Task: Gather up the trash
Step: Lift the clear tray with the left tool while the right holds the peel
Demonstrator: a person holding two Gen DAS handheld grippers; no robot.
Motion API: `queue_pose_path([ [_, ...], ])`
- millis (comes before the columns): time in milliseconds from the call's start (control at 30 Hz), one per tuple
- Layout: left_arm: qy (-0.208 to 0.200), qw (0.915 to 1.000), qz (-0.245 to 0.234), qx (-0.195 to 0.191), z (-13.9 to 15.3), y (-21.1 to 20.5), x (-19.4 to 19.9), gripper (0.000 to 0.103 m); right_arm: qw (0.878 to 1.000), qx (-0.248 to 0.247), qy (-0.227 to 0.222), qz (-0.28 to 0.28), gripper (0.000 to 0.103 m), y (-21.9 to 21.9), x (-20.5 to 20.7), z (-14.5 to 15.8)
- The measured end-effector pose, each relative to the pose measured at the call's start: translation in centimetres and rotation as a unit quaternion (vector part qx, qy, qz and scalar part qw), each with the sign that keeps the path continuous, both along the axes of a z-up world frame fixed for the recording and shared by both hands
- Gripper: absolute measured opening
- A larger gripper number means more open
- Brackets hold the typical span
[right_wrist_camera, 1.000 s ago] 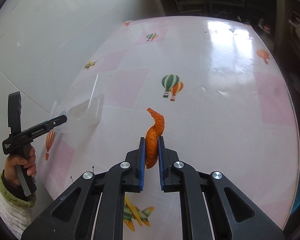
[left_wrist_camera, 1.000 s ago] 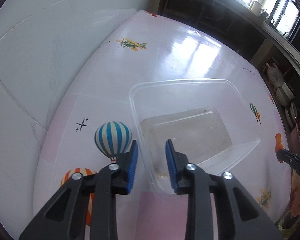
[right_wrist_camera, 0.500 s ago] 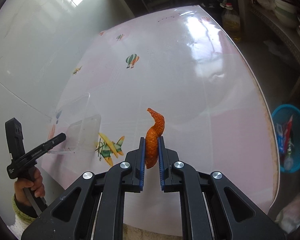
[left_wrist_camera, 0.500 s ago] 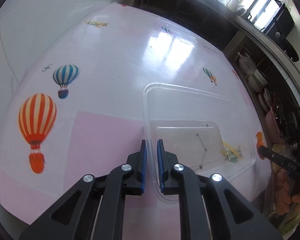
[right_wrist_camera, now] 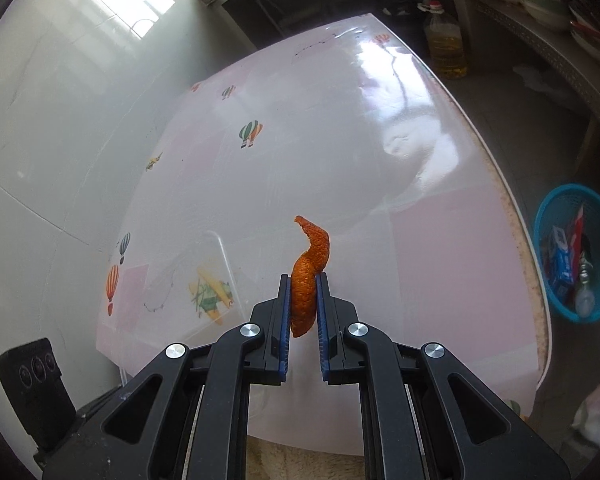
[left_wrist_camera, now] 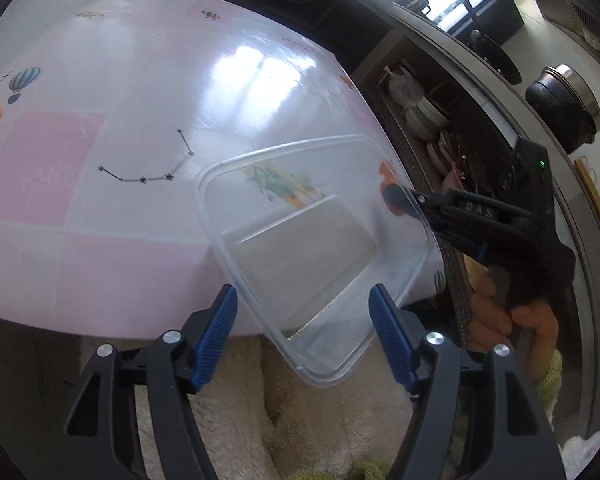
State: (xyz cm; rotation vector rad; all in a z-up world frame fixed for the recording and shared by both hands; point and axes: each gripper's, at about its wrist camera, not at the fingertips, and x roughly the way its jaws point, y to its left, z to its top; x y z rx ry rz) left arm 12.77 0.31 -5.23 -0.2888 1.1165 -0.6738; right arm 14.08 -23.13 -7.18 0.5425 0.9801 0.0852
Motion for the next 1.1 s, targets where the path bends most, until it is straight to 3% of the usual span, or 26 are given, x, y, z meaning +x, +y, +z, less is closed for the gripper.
queue_pose_path([
  [100, 0.009, 0.999, -0.039, -0.019, 0.5, -0.1, -0.8, 0.069, 1.0, 0.011, 0.0, -0.004, 0.01, -0.7, 0.1, -0.3],
  [300, -0.027, 0.9956, -0.087, -0.024, 3.0, 0.8, -2.0, 0.071, 1.0, 0.019, -0.007, -0.004, 0.01, -0.6, 0.6, -0.7],
  [500, -0.06, 0.9962, -0.061, -0.012, 4.6, 2.7, -1.1, 0.07, 1.0, 0.031, -0.005, -0.002, 0.01, -0.6, 0.2, -1.3],
  [767, -0.024, 0.9991, -0.031, -0.013, 1.8, 1.2, 1.0, 0.07, 0.999, 0.044, -0.012, -0.01, 0.01, -1.1, 0.6, -1.3],
  [833, -0.042, 0.9989, -0.019, 0.012, 1.6, 1.0, 1.2, 0.071, 0.999, 0.039, -0.017, -0.016, 0.01, -1.5, 0.5, -1.0],
  [933, -0.072, 0.9968, 0.003, 0.035, 1.9, 1.6, 1.5, 0.079, 0.999, 0.037, -0.024, -0.028, 0.01, -2.6, 0.3, -0.6],
  [1100, -0.116, 0.9913, 0.009, 0.061, 3.4, 2.5, 2.7, 0.079, 0.998, 0.04, -0.035, -0.034, 0.011, -3.8, -0.9, 0.2],
])
